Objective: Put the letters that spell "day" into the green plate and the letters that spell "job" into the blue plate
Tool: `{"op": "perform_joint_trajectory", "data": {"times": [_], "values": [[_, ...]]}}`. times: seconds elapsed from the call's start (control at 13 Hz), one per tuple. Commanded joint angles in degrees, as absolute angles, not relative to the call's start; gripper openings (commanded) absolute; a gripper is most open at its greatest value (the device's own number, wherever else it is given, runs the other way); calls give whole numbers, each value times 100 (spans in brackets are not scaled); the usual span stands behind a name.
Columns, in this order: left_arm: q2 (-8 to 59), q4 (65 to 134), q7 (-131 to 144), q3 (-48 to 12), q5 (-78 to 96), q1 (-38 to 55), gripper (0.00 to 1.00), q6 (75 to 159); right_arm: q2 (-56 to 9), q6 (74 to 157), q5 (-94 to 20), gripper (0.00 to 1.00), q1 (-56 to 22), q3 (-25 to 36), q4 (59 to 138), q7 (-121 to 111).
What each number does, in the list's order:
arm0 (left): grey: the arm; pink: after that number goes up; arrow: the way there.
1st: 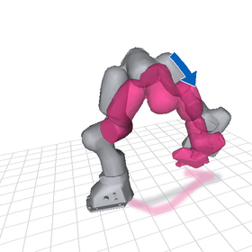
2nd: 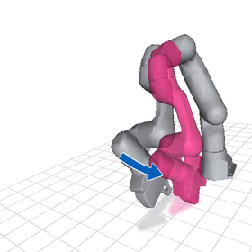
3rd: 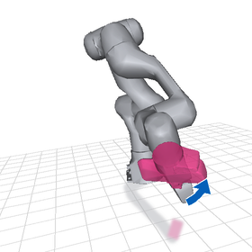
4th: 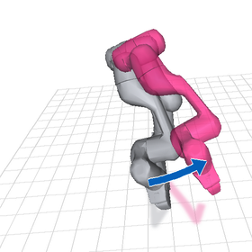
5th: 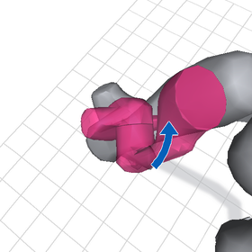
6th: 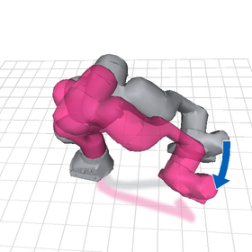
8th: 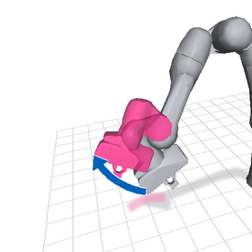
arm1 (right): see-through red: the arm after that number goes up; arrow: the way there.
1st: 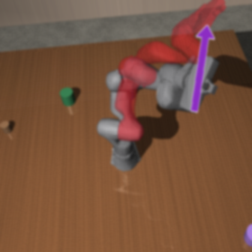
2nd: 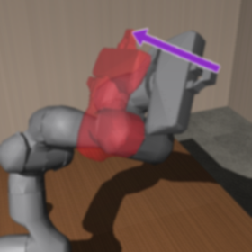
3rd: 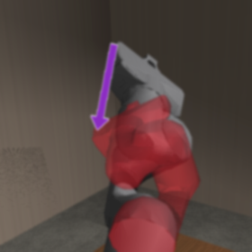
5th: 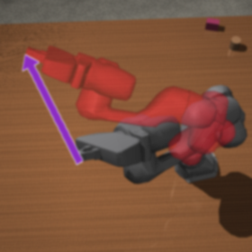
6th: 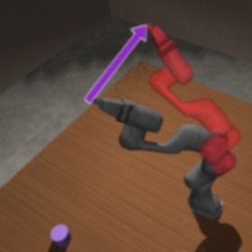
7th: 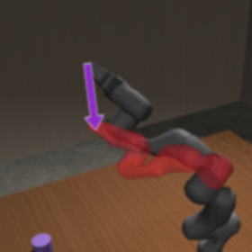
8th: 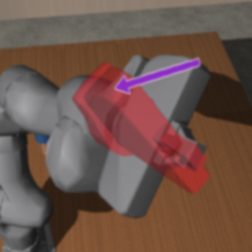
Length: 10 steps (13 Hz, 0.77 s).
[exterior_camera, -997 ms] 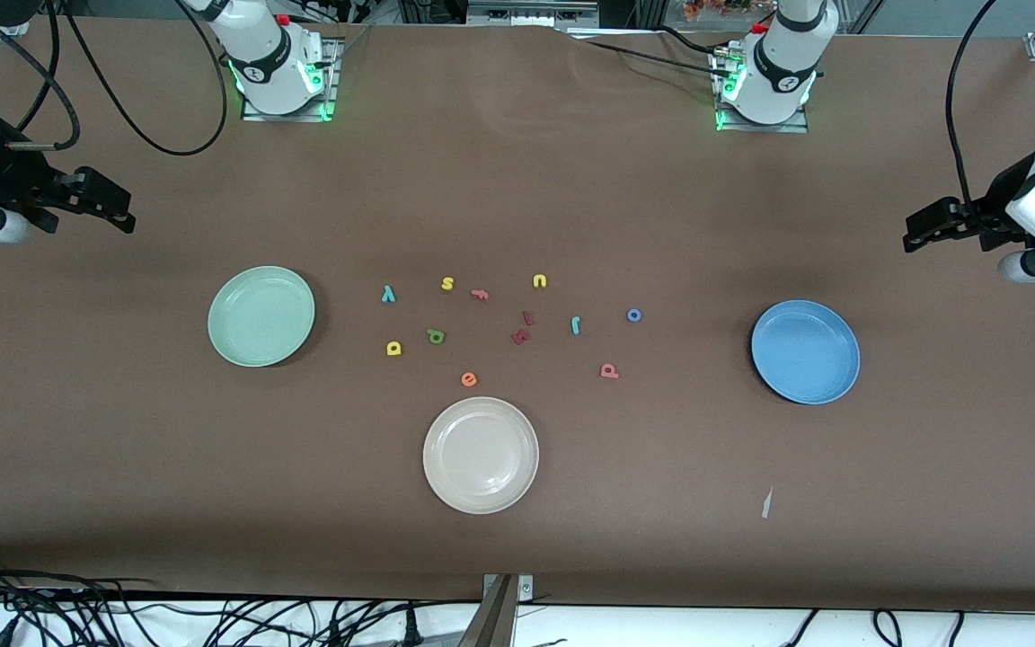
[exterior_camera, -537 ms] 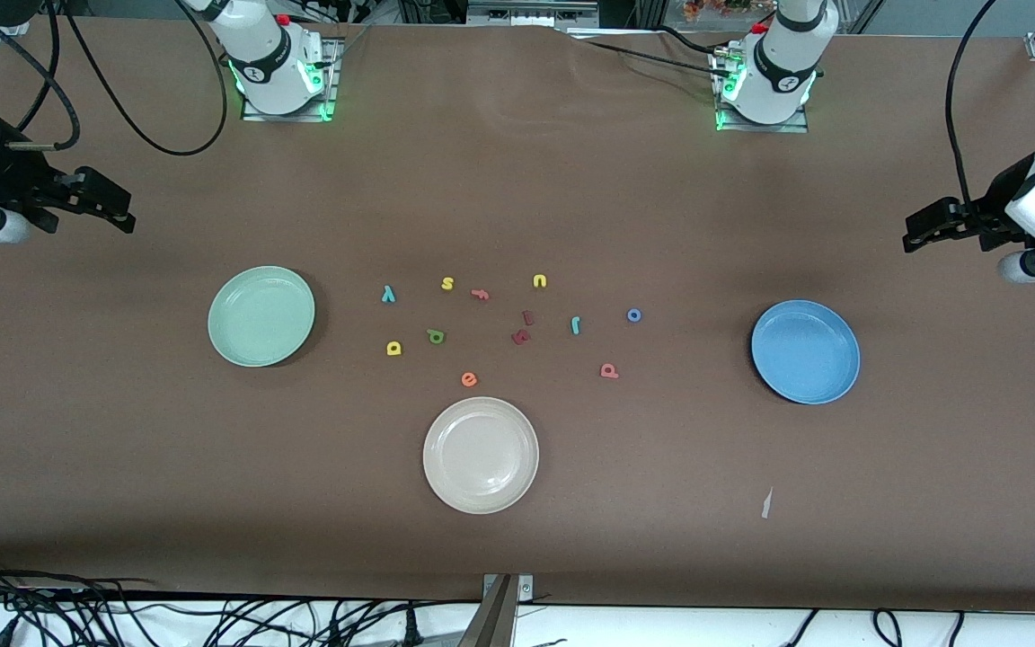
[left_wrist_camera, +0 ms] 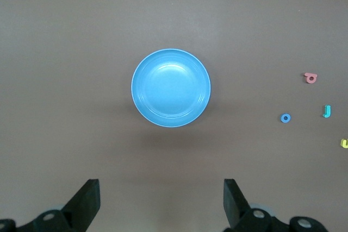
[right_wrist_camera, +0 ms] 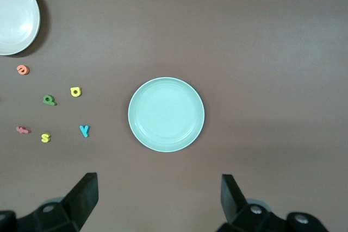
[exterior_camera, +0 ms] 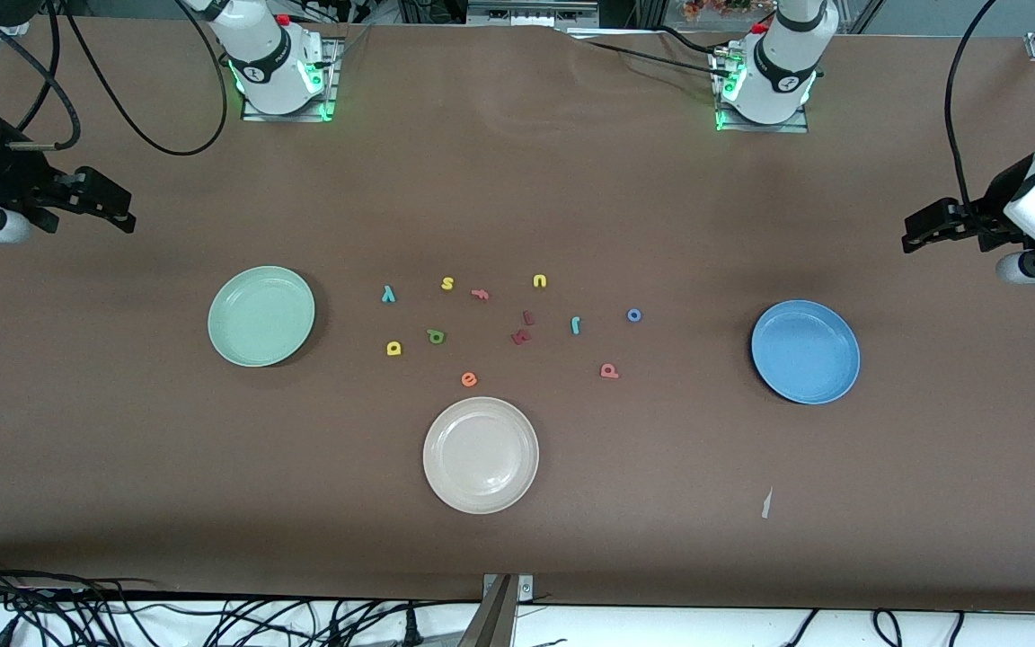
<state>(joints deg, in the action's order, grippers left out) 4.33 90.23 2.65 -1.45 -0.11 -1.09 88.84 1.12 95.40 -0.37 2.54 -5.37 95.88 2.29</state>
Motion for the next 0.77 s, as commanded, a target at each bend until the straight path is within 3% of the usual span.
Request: {"op": "perform_joint_trajectory", "data": {"times": [0.0,0.23,0.38,0.69], "values": [[439,8983,132,-123,105,-97,100,8868,123,9492,-97,100,264,-580,9563,299],[545,8974,114,-123,175,-167,100,8886,105,9519,-88,100,264,-580,9562,299],[1121,8904,184,-123,281,-114,100,8938,97,9501,-97,100,272,-580,9580,299],[1519,8851,184,-237,290,193,100,9131,-105,9589,-88,100,238,-597,9580,273]]}}
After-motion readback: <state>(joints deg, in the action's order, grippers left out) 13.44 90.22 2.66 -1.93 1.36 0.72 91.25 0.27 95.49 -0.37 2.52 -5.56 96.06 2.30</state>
